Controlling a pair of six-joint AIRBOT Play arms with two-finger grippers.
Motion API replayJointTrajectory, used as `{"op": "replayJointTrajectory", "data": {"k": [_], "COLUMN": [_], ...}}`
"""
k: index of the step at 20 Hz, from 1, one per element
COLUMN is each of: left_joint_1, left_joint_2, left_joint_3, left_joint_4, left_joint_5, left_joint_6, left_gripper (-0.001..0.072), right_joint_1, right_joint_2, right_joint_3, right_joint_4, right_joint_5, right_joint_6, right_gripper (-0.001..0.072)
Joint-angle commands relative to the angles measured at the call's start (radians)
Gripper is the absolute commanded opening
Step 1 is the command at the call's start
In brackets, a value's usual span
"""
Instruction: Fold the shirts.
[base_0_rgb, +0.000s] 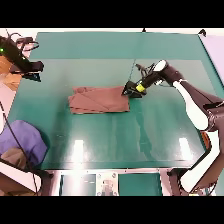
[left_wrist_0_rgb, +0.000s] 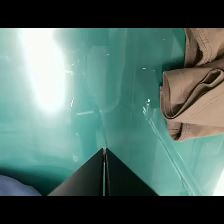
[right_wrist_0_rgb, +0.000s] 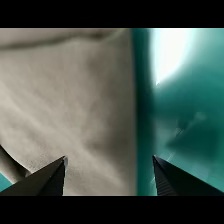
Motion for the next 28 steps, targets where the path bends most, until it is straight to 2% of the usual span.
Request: {"op": "replayJointTrajectory", "data": {"k": [1,3,4,5,6,11,15,20,25,28], "left_joint_1": [0.001,0.001,0.001,0.001,0.001,0.001,0.001,0.001,0.001,0.001], "left_joint_2": [0.000,0.000,0.000,0.000,0.000,0.000,0.000,0.000,0.000,0.000], "left_joint_3": [0.001,0.001,0.001,0.001,0.001,0.001,0.001,0.001,0.001,0.001], "left_joint_4": [-0.003,-0.003,-0.004,-0.006,-0.007,-0.030,-0.060,-0.097,-0.102,-0.108], "left_joint_5": [0.007,0.007,0.007,0.006,0.006,0.007,0.006,0.006,0.012,0.013], "left_joint_6": [0.000,0.000,0.000,0.000,0.000,0.000,0.000,-0.002,-0.027,-0.027], "left_gripper": [0.0028,0.0028,0.0028,0.0028,0.0028,0.0028,0.0028,0.0028,0.0028,0.0028], "right_joint_1": [0.052,0.088,0.102,0.113,0.119,0.036,-0.159,-0.539,-0.889,-1.021], "right_joint_2": [-0.013,-0.015,-0.015,-0.015,-0.015,0.056,0.164,0.284,0.290,0.299], "right_joint_3": [-0.043,-0.043,-0.043,-0.039,-0.026,0.234,0.489,0.454,0.427,0.426], "right_joint_4": [0.082,0.138,0.156,0.171,0.182,0.288,0.339,0.338,0.309,0.147], "right_joint_5": [-0.060,-0.089,-0.102,-0.111,-0.112,0.052,0.095,0.099,0.163,0.241], "right_joint_6": [-0.020,-0.037,-0.039,-0.039,-0.039,-0.034,0.086,0.152,0.186,0.278], "right_gripper": [0.0612,0.0611,0.0499,0.0057,0.0018,0.0016,0.0016,0.0016,0.0016,0.0016]}}
